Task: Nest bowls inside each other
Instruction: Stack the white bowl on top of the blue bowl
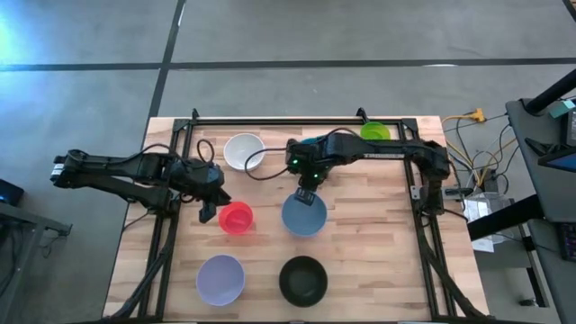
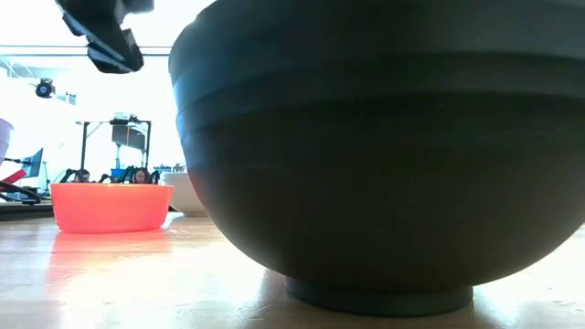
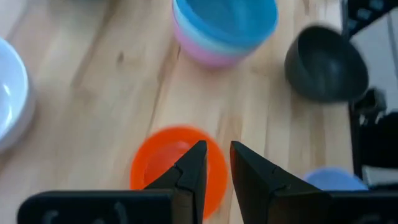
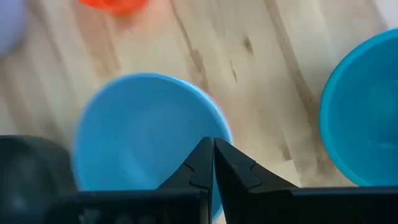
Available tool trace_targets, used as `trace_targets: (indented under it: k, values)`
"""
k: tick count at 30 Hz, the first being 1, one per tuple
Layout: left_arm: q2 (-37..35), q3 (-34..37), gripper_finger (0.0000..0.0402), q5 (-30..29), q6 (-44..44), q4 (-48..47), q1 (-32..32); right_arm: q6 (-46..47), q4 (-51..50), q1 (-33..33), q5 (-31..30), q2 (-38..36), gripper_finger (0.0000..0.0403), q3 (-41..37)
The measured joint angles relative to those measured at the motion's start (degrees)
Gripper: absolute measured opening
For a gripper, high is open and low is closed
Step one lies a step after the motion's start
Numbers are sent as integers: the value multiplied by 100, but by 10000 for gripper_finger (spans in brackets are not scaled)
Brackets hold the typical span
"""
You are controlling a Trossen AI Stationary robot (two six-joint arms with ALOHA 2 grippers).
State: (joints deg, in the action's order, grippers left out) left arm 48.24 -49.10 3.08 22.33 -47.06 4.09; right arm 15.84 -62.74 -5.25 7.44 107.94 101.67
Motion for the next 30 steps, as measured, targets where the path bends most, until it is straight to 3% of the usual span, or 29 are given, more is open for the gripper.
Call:
trace_targets:
  k: [3, 8, 12, 17, 21, 25, 30]
  values:
    - [-1, 7, 56, 4, -17, -356, 53, 0, 11, 41, -172, -402, 9, -57]
    - [24, 15, 56, -342, 146, -395, 51, -114, 32, 78, -974, -1200, 9, -524]
    - [155, 25, 56, -924, 224, -392, 39, -63, 114, 62, -1220, -1923, 9, -1401]
    - [559, 28, 56, -1980, -362, -39, -110, 715, 784, 62, -1266, -2917, 9, -2922]
    - [1146, -54, 56, -1987, -1492, 237, -402, 1670, 1480, 97, -1221, -3661, 9, -3991]
    - [1874, -326, 56, -1964, -1363, 258, -874, 2453, 2262, 192, -1181, -4376, 9, -4739]
    - [2686, -804, 56, -1959, -1426, 244, -1507, 2551, 3129, 263, -1187, -5079, 9, -5280]
